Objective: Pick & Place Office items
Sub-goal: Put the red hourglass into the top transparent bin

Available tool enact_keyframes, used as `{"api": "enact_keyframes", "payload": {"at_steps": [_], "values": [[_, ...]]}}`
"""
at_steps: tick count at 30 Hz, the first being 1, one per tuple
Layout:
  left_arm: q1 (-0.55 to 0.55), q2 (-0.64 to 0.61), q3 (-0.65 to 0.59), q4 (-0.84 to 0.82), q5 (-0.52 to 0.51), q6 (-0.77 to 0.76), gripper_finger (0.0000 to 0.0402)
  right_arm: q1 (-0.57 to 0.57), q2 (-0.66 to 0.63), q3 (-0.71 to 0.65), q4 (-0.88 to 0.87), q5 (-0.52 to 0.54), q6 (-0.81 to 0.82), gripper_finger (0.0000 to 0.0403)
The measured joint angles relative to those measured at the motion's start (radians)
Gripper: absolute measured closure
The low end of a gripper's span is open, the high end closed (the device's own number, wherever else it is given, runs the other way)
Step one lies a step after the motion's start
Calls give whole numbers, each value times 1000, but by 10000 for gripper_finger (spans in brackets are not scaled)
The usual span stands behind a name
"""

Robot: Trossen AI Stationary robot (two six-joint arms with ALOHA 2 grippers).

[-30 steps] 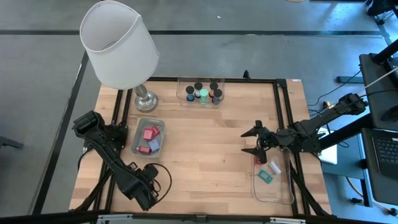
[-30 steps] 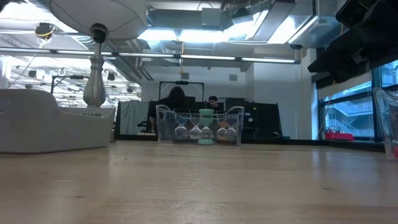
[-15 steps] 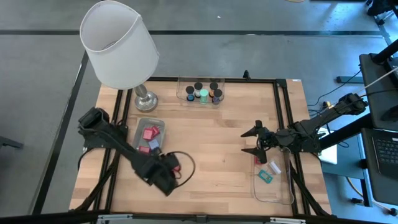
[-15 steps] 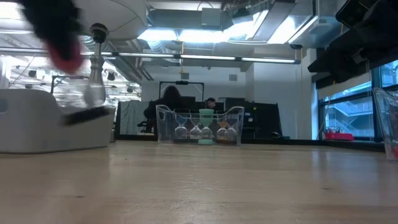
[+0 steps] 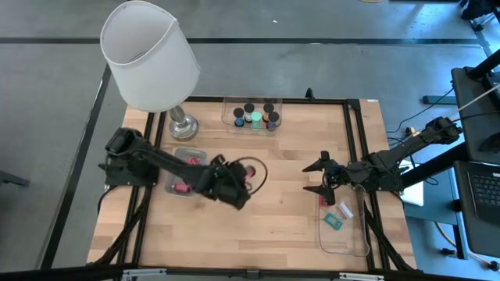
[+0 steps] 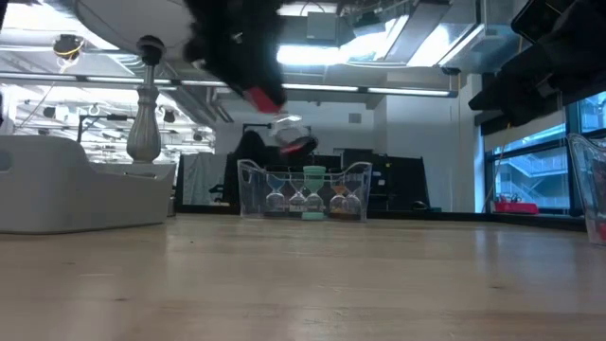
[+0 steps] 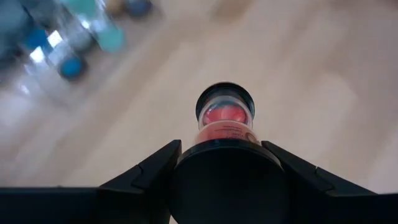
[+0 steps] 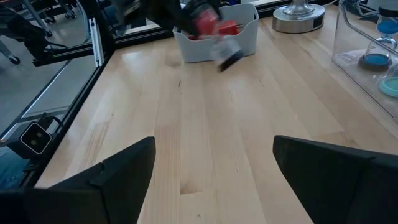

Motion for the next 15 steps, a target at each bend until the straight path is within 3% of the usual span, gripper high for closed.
{"api": "enact_keyframes", "payload": {"at_steps": [9, 12, 15], "values": [[167, 0, 0, 181, -170, 227, 201, 0, 0, 0, 0, 0, -1, 76], [249, 0, 0, 246, -162, 326, 198, 0, 0, 0, 0, 0, -1, 76], [343, 0, 0, 285, -78, 417, 198, 0, 0, 0, 0, 0, -1, 76]]}}
